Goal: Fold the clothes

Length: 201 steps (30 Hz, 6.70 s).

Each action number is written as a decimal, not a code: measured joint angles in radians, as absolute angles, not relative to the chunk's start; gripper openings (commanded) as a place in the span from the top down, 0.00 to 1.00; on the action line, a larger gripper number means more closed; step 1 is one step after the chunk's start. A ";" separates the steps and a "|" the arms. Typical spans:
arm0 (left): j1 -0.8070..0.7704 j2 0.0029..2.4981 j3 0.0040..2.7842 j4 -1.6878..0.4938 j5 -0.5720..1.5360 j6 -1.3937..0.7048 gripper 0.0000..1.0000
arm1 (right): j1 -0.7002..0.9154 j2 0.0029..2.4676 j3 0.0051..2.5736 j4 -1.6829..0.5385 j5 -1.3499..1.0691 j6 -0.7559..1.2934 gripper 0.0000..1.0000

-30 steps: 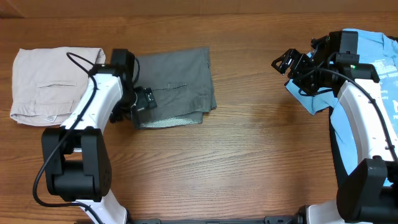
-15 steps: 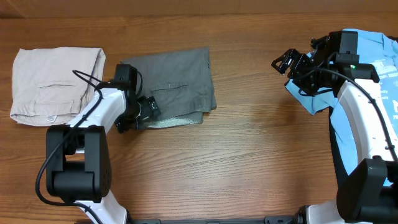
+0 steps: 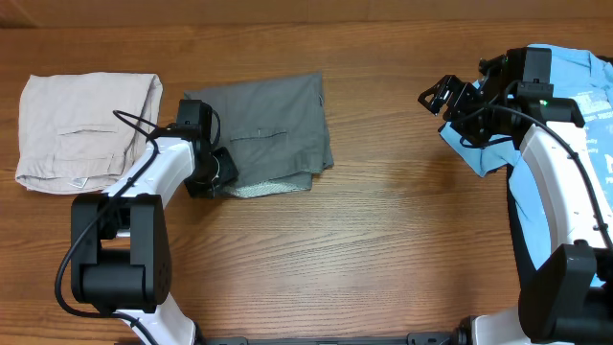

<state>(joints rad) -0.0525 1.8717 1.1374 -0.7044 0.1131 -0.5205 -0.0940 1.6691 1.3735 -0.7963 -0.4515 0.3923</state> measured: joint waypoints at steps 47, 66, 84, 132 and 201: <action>0.068 1.868 1.909 -1.145 -0.397 -0.197 0.96 | -0.094 1.669 1.374 -0.796 -0.451 0.393 0.00; 0.208 1.868 1.973 -1.182 -0.409 -0.238 0.96 | -0.094 1.669 1.374 -0.796 -0.451 0.393 0.00; 0.330 1.868 1.983 -1.187 -0.381 -0.333 0.96 | -0.094 1.669 1.374 -0.796 -0.451 0.392 0.00; 0.569 2.011 1.953 -1.236 0.053 -0.360 0.96 | -0.094 1.669 1.374 -0.796 -0.451 0.393 0.00; 0.134 1.625 1.841 -1.205 0.032 -0.225 0.00 | -0.094 1.669 1.374 -0.796 -0.451 0.393 0.00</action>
<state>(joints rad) 0.1341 1.6245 1.8412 -1.2045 0.0319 -0.2249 -0.0937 1.6691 1.3735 -0.7959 -0.4515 0.3927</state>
